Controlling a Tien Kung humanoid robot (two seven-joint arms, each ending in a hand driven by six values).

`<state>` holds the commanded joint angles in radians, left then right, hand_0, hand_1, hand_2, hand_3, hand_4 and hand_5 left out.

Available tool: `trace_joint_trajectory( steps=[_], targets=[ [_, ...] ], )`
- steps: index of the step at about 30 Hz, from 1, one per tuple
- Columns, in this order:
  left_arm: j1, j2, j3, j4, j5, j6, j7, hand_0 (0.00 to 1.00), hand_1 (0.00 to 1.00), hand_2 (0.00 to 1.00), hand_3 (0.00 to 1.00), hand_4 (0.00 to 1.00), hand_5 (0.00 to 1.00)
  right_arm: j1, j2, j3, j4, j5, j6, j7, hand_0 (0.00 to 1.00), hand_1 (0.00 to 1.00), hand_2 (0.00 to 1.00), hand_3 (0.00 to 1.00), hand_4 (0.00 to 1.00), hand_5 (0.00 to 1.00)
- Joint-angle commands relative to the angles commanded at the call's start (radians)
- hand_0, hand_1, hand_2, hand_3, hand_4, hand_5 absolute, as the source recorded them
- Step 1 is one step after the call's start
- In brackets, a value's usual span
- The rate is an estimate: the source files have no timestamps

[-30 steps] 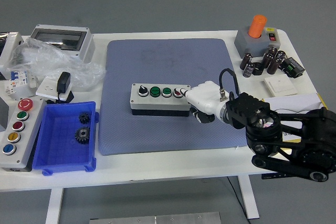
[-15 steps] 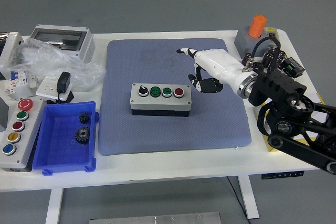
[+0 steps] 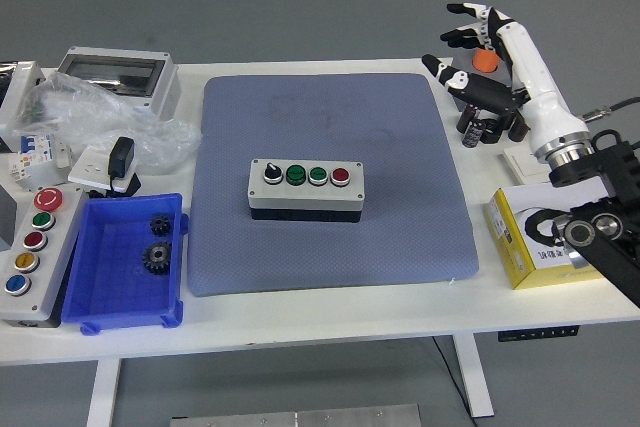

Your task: Pick up the button,place it on the desk,press the button,press the button

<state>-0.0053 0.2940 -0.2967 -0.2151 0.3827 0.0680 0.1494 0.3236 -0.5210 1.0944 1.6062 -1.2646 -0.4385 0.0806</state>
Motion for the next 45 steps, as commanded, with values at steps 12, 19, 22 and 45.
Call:
trace_joint_trajectory(
  steps=[12,19,22,45],
  targets=[
    [0.006,0.002,0.006,0.001,-0.009,-0.001,0.002,0.620,0.629,0.564,0.596,0.569,0.325,-0.163,-0.023,0.320,-0.031,0.235,0.007,0.228,0.732,0.709,0.773,0.822,0.998,0.661],
    [0.021,-0.004,0.007,0.003,-0.028,-0.008,0.009,0.619,0.628,0.565,0.597,0.575,0.321,-0.205,-0.055,0.363,0.012,0.073,0.086,0.091,0.762,0.745,0.810,0.844,0.998,0.806],
    [0.027,-0.003,0.016,0.005,-0.042,-0.016,0.021,0.619,0.628,0.565,0.597,0.575,0.321,-0.206,-0.060,0.321,0.027,-0.032,0.145,-0.001,0.762,0.745,0.810,0.844,0.998,0.806],
    [0.026,0.006,0.061,0.006,-0.086,-0.204,0.263,0.632,0.647,0.615,0.620,0.584,0.339,-0.221,-0.016,0.309,0.017,-0.207,0.333,-0.229,0.945,0.968,0.998,0.998,0.998,0.624]
  ],
)
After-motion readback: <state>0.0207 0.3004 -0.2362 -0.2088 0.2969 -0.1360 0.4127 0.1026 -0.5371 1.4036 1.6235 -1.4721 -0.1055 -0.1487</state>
